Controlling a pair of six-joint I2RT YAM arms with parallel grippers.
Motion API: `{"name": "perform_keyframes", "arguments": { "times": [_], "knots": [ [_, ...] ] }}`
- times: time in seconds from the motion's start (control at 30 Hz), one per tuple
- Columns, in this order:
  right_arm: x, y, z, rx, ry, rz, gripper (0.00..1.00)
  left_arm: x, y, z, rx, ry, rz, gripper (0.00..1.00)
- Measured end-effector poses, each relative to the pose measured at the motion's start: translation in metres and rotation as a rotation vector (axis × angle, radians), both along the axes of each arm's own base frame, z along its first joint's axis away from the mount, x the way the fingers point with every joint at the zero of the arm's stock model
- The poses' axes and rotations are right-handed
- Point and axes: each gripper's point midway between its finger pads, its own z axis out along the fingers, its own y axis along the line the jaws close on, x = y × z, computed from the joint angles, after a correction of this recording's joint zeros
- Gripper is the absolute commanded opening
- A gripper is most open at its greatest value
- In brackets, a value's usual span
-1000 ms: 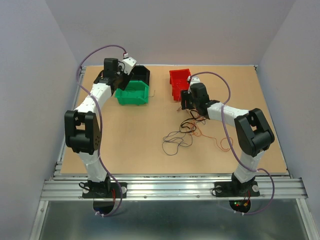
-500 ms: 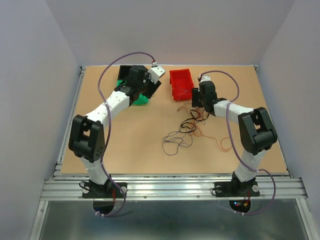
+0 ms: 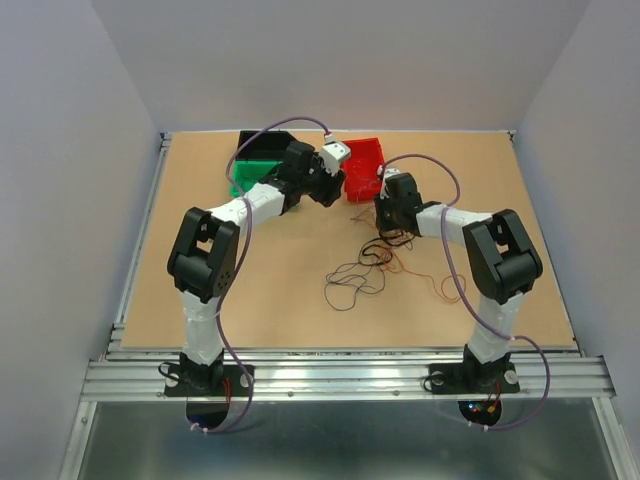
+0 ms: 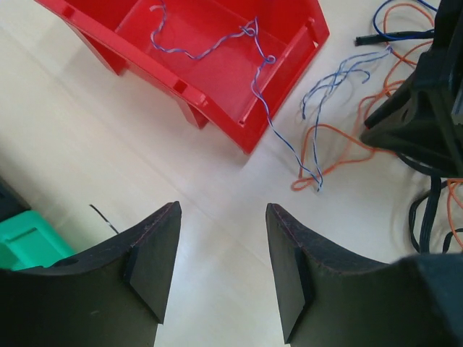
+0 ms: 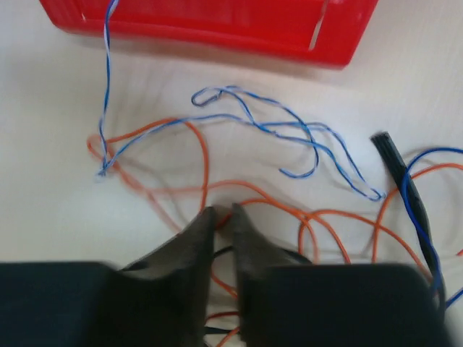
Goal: Untangle the cables
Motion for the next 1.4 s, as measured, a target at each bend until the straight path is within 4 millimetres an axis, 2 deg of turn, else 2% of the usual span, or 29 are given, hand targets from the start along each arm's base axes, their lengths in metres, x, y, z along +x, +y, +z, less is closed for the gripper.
{"name": "perform_keyframes", "arguments": {
  "times": [0.03,0.13,0.2,0.23,0.27,0.3,0.33,0.37,0.4,0.43,0.47,0.5,0.53,0.6,0.7,0.8,0.83,0.93,1.03,1.17,1.27,1.4],
  "knots": [
    [-0.003,0.001,-0.002,-0.002,0.005,-0.002,0.01,-0.002,0.001,-0.004,-0.001,0.004,0.001,0.61],
    [-0.022,-0.005,-0.002,-0.007,0.019,-0.025,0.01,-0.010,0.005,-0.018,0.010,0.022,0.008,0.61],
    [-0.043,-0.013,0.000,-0.023,0.038,-0.042,0.01,-0.015,0.009,-0.023,0.014,0.029,0.011,0.61],
    [-0.061,-0.020,0.005,-0.029,0.049,-0.051,0.01,-0.018,0.010,-0.024,0.015,0.032,0.011,0.61],
    [-0.070,-0.022,0.012,-0.028,0.045,-0.055,0.00,-0.020,0.011,-0.024,0.016,0.033,0.013,0.61],
    [-0.082,-0.025,0.022,-0.025,0.035,-0.061,0.01,-0.021,0.012,-0.023,0.014,0.030,0.013,0.61],
    [-0.091,-0.026,0.041,-0.003,-0.004,-0.063,0.01,-0.021,0.012,-0.021,0.011,0.024,0.013,0.61],
    [-0.099,-0.026,0.062,0.020,-0.056,-0.066,0.05,-0.021,0.012,-0.018,0.005,0.017,0.012,0.61],
    [-0.103,-0.025,0.078,0.042,-0.094,-0.065,0.13,-0.020,0.011,-0.014,-0.001,0.007,0.011,0.61],
    [-0.108,-0.024,0.093,0.065,-0.131,-0.065,0.25,-0.020,0.010,-0.013,-0.005,0.001,0.010,0.61],
    [-0.112,-0.024,0.113,0.095,-0.183,-0.067,0.42,-0.019,0.009,-0.010,-0.010,-0.009,0.008,0.61],
    [-0.116,-0.023,0.132,0.124,-0.236,-0.066,0.47,-0.019,0.007,-0.008,-0.015,-0.015,0.006,0.61],
    [-0.118,-0.024,0.143,0.143,-0.264,-0.074,0.50,-0.018,0.006,-0.007,-0.019,-0.020,0.005,0.61],
    [-0.120,-0.028,0.154,0.154,-0.299,-0.097,0.55,-0.019,0.004,-0.007,-0.021,-0.025,0.000,0.61],
    [-0.115,-0.033,0.144,0.122,-0.288,-0.128,0.59,-0.024,-0.002,-0.008,-0.020,-0.026,-0.012,0.62],
    [-0.104,-0.032,0.112,0.045,-0.228,-0.133,0.67,-0.028,-0.010,-0.008,-0.015,-0.032,-0.025,0.62],
    [-0.099,-0.031,0.098,0.014,-0.199,-0.131,0.75,-0.030,-0.013,-0.007,-0.012,-0.034,-0.029,0.63],
    [-0.085,-0.027,0.064,-0.067,-0.125,-0.120,0.76,-0.031,-0.028,-0.008,0.012,-0.050,-0.037,0.64],
    [-0.067,-0.024,0.048,-0.098,-0.101,-0.122,0.76,-0.032,-0.045,-0.015,0.052,-0.073,-0.039,0.64],
    [-0.051,-0.030,0.053,-0.088,-0.136,-0.164,0.76,-0.033,-0.058,-0.037,0.107,-0.065,-0.034,0.65],
    [-0.038,-0.041,0.066,-0.068,-0.191,-0.222,0.76,-0.027,-0.067,-0.064,0.155,-0.039,-0.024,0.65],
    [-0.033,-0.057,0.100,-0.020,-0.298,-0.298,0.77,-0.024,-0.062,-0.089,0.208,-0.006,0.005,0.64]
  ]
}}
